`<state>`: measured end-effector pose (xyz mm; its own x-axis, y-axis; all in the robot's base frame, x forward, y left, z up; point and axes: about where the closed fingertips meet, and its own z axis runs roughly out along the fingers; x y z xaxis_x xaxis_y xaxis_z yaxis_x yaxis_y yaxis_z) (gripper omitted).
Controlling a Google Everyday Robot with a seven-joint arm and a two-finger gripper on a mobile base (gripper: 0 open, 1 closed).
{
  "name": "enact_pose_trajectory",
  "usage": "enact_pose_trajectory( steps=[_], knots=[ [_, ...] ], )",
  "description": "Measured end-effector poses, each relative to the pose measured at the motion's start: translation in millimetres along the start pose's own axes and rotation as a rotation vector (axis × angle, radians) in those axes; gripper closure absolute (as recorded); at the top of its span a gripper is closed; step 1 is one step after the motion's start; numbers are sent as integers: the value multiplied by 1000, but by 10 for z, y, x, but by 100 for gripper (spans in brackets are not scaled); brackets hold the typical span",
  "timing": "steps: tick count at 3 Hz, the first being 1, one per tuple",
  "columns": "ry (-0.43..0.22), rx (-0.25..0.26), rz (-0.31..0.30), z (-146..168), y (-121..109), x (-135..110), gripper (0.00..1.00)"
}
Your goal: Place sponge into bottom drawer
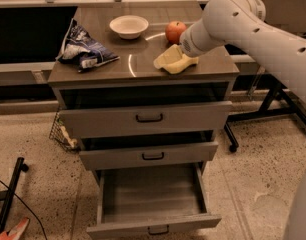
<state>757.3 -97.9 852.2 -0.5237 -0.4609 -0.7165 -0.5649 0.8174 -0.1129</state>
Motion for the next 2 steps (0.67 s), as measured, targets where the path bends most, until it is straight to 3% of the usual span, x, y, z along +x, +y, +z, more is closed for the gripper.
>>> enact_pose_trajectory(
  steps=[1, 2],
  knots=[
    [30, -26, 48, 40, -74, 67, 0],
    [70, -78, 72, 99, -70, 124, 25]
  ],
)
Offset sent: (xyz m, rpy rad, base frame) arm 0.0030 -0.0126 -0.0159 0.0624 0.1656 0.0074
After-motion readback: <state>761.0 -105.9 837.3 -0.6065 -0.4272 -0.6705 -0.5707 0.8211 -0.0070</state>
